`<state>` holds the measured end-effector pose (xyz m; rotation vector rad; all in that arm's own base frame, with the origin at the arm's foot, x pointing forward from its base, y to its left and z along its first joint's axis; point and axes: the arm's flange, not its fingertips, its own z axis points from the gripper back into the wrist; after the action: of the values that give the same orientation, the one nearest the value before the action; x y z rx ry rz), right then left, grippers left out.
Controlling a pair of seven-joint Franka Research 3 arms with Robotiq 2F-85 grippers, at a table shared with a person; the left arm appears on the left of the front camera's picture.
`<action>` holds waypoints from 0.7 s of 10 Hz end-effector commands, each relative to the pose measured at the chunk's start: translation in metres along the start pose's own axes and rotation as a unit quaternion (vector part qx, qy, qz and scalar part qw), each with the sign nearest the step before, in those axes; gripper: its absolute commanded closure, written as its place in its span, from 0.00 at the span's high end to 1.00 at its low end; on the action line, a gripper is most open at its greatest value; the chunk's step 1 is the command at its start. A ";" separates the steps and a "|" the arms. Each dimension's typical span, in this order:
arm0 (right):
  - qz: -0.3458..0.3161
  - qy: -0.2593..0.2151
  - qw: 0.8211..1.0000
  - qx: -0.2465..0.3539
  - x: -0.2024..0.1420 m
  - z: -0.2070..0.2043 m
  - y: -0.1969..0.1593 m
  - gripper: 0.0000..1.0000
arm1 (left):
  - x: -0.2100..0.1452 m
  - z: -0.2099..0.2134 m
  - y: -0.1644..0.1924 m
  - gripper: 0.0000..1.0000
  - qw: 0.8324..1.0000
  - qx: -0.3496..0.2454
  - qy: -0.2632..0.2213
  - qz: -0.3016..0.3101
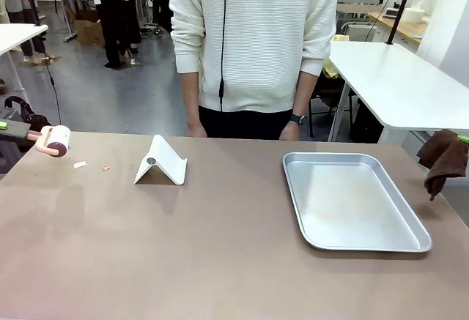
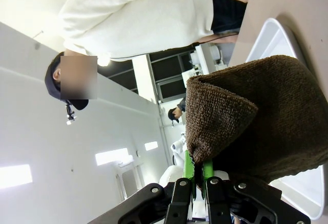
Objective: Clean the surface of the table.
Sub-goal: Clean the area not pointed to by the person.
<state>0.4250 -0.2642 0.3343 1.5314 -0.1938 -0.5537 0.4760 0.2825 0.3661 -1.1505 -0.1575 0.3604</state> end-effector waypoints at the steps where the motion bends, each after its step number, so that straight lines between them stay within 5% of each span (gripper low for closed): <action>1: 0.003 0.008 1.000 -0.001 -0.004 0.001 0.004 0.07 | -0.005 0.000 -0.007 0.22 1.000 0.007 0.000 0.003; 7: 0.003 0.008 1.000 -0.001 -0.004 0.001 0.004 0.07 | 0.000 0.002 0.021 0.22 0.998 0.024 -0.016 -0.049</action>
<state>0.4250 -0.2642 0.3343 1.5314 -0.1937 -0.5537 0.4739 0.2937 0.3508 -1.1137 -0.2054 0.3345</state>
